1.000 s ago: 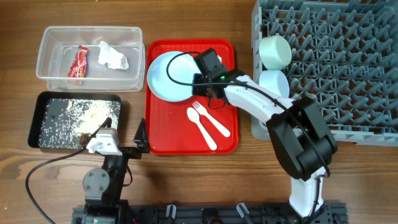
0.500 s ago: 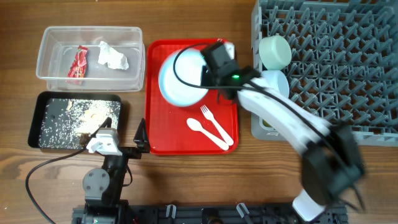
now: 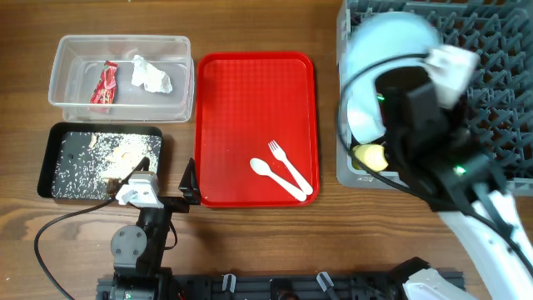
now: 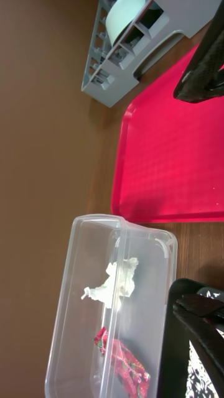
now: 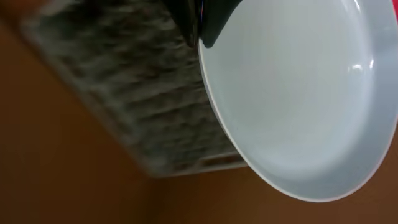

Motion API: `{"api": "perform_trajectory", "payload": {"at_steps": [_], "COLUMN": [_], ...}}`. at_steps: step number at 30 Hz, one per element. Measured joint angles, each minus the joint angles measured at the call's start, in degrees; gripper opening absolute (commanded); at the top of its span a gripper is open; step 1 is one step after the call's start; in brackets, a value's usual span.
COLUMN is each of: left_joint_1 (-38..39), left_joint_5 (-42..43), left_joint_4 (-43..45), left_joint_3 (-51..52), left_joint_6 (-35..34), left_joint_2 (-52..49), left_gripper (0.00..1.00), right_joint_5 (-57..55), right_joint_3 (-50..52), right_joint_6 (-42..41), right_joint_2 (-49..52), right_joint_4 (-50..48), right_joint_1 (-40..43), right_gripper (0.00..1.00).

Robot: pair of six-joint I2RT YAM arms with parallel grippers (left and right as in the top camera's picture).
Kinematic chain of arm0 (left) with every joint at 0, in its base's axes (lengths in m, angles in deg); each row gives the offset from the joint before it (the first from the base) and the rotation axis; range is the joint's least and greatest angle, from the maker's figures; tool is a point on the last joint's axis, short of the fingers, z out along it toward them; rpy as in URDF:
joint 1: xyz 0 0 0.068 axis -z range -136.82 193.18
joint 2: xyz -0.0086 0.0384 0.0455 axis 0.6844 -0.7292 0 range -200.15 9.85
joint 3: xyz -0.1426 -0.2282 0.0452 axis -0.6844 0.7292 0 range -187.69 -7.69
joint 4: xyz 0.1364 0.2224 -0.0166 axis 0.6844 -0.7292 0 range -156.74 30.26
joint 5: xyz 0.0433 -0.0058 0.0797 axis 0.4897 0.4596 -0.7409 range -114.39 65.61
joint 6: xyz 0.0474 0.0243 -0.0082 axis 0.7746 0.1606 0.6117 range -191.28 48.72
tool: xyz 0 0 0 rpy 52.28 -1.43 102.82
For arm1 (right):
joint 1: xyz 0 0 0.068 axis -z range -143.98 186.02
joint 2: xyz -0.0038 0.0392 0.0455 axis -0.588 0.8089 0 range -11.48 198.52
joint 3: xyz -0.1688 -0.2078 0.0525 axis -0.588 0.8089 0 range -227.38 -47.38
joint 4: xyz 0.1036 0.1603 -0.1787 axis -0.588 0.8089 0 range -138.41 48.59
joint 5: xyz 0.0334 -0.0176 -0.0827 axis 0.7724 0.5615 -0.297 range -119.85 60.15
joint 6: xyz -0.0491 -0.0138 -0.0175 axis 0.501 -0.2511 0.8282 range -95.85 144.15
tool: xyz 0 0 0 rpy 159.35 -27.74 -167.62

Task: Sort waste into correct bins and load items into the dishwasher rack
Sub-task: 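Lift the white plate into the dish rack and release it upright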

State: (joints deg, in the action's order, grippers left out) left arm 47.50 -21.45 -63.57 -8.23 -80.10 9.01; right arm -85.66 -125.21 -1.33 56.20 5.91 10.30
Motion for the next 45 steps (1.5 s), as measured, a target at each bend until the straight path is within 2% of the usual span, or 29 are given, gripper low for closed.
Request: {"api": "perform_trajectory", "payload": {"at_steps": [3,6,10,14,19,25,34,38,41,44,45], "left_joint_1": [0.00,0.00,0.00,0.00,0.00,0.00,0.00,0.00,0.00,0.00,0.00], "left_joint_5": [0.00,0.00,0.00,0.00,0.00,0.00,0.00,0.00,0.00,0.00,0.00], "left_joint_4": [0.00,0.00,0.00,0.00,0.00,0.00,0.00,0.00,0.00,0.00,0.00], "left_joint_3": [0.00,0.00,0.00,0.00,0.00,0.00,0.00,0.00,0.00,0.00,0.00], "left_joint_6": [0.00,0.00,0.00,0.00,0.00,0.00,0.00,0.00,0.00,0.00,0.00], "left_joint_2": [0.00,0.00,0.00,0.00,0.00,0.00,0.00,0.00,0.00,0.00,0.00], "left_gripper": [1.00,1.00,1.00,1.00,1.00,1.00,1.00,1.00,1.00,1.00,1.00], "right_joint_5": [-8.87,-12.44,-17.59,-20.83,-22.14,-22.38,-17.09,-13.57,-9.64,-6.82,-6.43], "right_joint_3": [0.00,0.17,1.22,1.60,1.73,1.73,1.73,1.73,1.73,1.73,1.73], "right_joint_6": [4.04,6.62,8.94,14.21,22.34,31.10,36.57,38.32,39.52,40.04,40.26], "right_joint_2": [-0.26,1.44,6.95,15.21,23.04,27.50,28.98,28.98,28.98,28.98,28.98], "right_joint_4": [0.70,0.72,-0.02,-6.54,-14.82,-23.45,-25.55,-26.14,-25.77,-24.92,-24.90], "right_joint_1": [2.16,3.41,4.92,6.86,8.50,8.52,8.17,8.15,8.04,7.41,7.08], "right_gripper": [0.04,0.04,0.04,0.04,0.04,0.04,0.05,0.11,0.23,0.38,0.40]}}
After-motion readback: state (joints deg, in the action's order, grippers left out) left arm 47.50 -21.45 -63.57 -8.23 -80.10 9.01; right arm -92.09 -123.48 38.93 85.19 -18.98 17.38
